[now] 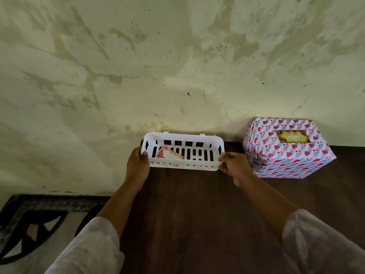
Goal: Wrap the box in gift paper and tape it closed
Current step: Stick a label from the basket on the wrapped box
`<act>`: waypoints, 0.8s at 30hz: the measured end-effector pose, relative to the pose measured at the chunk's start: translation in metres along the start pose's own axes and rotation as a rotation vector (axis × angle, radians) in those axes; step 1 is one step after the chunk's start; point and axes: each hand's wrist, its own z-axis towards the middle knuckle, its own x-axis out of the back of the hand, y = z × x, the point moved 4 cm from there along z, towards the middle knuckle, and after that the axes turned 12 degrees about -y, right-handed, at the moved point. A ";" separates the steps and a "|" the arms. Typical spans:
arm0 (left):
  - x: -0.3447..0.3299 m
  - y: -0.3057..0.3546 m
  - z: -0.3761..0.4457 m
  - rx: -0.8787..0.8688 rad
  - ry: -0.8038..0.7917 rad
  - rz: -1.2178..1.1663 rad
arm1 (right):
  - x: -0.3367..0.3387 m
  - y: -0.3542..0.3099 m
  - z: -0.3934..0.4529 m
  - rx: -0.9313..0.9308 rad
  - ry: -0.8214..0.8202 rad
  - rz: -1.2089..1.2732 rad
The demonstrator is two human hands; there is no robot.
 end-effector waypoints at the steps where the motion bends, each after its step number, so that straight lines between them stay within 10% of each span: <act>1: -0.001 0.000 0.004 0.003 0.001 -0.004 | -0.001 0.000 0.004 0.005 0.006 0.002; 15: -0.007 0.007 0.015 0.146 0.049 -0.083 | -0.007 -0.005 0.015 0.129 0.092 -0.090; 24: -0.036 -0.009 -0.133 0.050 0.016 -0.035 | 0.024 0.052 -0.112 0.293 -0.147 -0.403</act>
